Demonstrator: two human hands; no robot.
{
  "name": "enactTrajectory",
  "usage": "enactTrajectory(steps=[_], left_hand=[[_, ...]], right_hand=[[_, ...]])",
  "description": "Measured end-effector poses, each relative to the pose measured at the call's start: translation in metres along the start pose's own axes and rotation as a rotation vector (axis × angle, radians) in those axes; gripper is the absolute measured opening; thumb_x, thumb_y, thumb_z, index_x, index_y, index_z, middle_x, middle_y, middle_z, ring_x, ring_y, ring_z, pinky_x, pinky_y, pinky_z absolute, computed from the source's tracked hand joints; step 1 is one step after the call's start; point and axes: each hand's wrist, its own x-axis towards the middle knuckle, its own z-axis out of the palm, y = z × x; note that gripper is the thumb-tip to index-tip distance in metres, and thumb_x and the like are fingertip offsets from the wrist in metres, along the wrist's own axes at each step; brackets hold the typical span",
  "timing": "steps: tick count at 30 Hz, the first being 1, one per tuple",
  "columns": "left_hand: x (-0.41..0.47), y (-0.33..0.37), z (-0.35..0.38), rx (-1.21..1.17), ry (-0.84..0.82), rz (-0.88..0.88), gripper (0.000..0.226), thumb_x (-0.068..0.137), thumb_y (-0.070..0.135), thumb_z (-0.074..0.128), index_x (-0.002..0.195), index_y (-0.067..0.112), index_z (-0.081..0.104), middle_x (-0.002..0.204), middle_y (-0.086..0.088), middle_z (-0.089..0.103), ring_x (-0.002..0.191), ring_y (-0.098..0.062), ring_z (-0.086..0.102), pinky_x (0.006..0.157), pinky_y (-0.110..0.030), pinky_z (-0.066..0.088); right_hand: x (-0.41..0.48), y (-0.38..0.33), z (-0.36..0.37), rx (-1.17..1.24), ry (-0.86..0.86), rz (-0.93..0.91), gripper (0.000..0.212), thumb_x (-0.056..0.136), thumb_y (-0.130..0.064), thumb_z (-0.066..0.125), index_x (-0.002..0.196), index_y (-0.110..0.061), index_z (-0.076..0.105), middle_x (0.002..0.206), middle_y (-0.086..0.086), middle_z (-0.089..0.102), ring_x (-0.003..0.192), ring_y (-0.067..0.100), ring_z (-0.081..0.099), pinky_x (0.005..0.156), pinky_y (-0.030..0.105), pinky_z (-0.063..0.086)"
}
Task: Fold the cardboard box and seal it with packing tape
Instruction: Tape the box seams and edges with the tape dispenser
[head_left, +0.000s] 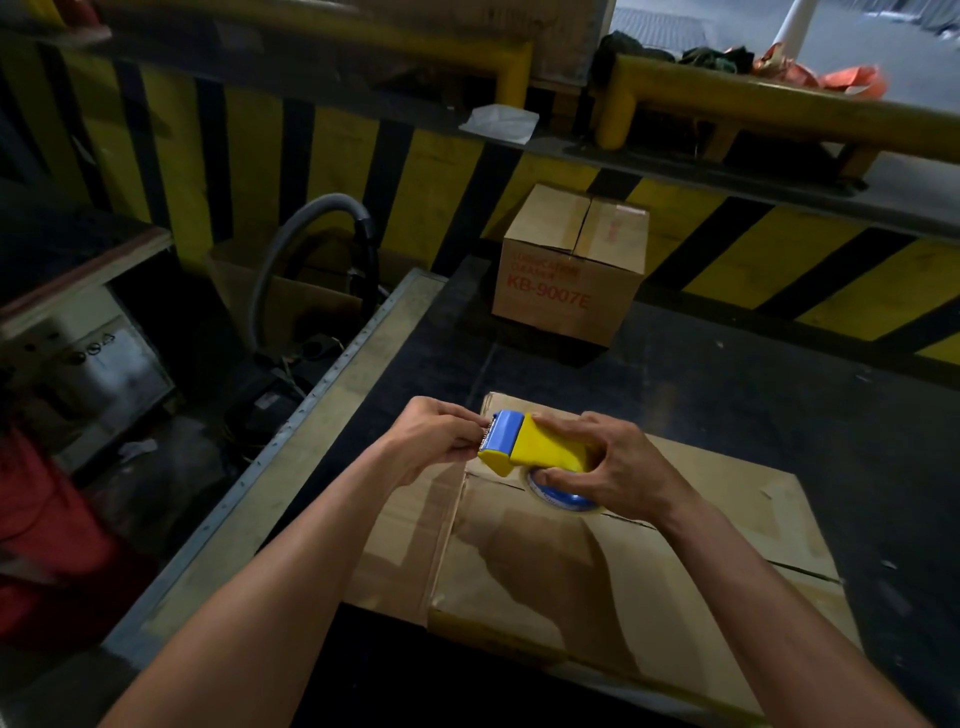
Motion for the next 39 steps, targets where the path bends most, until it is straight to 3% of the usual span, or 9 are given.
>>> enactTrajectory(steps=[6,9,17,26,29,39], left_hand=[[0.001,0.002,-0.013,-0.008,0.024,-0.017,0.011,0.089,-0.001,0.072,0.094,0.006,0.078,0.088,-0.010,0.079,0.085,-0.020,0.077,0.070,-0.027,0.061],[0.002,0.001,-0.026,-0.020,0.067,-0.025,0.012,0.085,-0.002,0.076,0.094,0.005,0.078,0.089,-0.011,0.079,0.087,-0.022,0.077,0.071,-0.026,0.061],[0.000,-0.012,-0.019,-0.047,0.018,-0.108,0.019,0.083,0.016,0.084,0.100,0.008,0.080,0.096,-0.016,0.078,0.081,-0.018,0.072,0.071,-0.024,0.059],[-0.001,-0.037,-0.006,0.156,0.200,0.059,0.015,0.081,0.024,0.086,0.094,0.019,0.081,0.082,0.001,0.079,0.083,-0.013,0.076,0.073,-0.025,0.061],[-0.003,-0.041,-0.004,0.216,0.248,0.090,0.013,0.082,0.028,0.085,0.093,0.021,0.082,0.081,0.004,0.079,0.081,-0.011,0.075,0.073,-0.027,0.061],[-0.005,-0.027,-0.003,0.273,0.301,0.124,0.006,0.081,0.026,0.085,0.079,0.024,0.081,0.073,0.005,0.076,0.077,-0.011,0.073,0.072,-0.028,0.061]], right_hand=[[0.002,0.000,-0.008,-0.025,-0.030,0.008,0.078,0.076,-0.061,0.068,0.146,-0.039,0.042,0.101,-0.016,0.048,0.089,0.009,0.051,0.068,0.020,0.044],[-0.004,0.009,-0.013,-0.056,-0.033,0.016,0.081,0.072,-0.068,0.064,0.145,-0.039,0.043,0.101,-0.016,0.049,0.089,0.010,0.052,0.068,0.021,0.045],[-0.005,0.014,-0.010,-0.120,-0.062,0.002,0.081,0.072,-0.070,0.063,0.144,-0.041,0.041,0.103,-0.013,0.048,0.090,0.009,0.051,0.066,0.019,0.044],[-0.006,0.020,-0.007,-0.182,-0.141,0.012,0.079,0.074,-0.072,0.061,0.144,-0.040,0.042,0.103,-0.006,0.054,0.089,0.015,0.053,0.073,0.035,0.054],[0.000,0.018,-0.007,-0.197,-0.174,0.012,0.076,0.079,-0.065,0.064,0.146,-0.039,0.041,0.105,-0.005,0.054,0.090,0.014,0.053,0.072,0.032,0.053],[-0.011,0.025,-0.023,-0.192,-0.183,0.047,0.085,0.068,-0.080,0.053,0.144,-0.045,0.040,0.106,-0.007,0.054,0.091,0.015,0.053,0.074,0.035,0.055]])
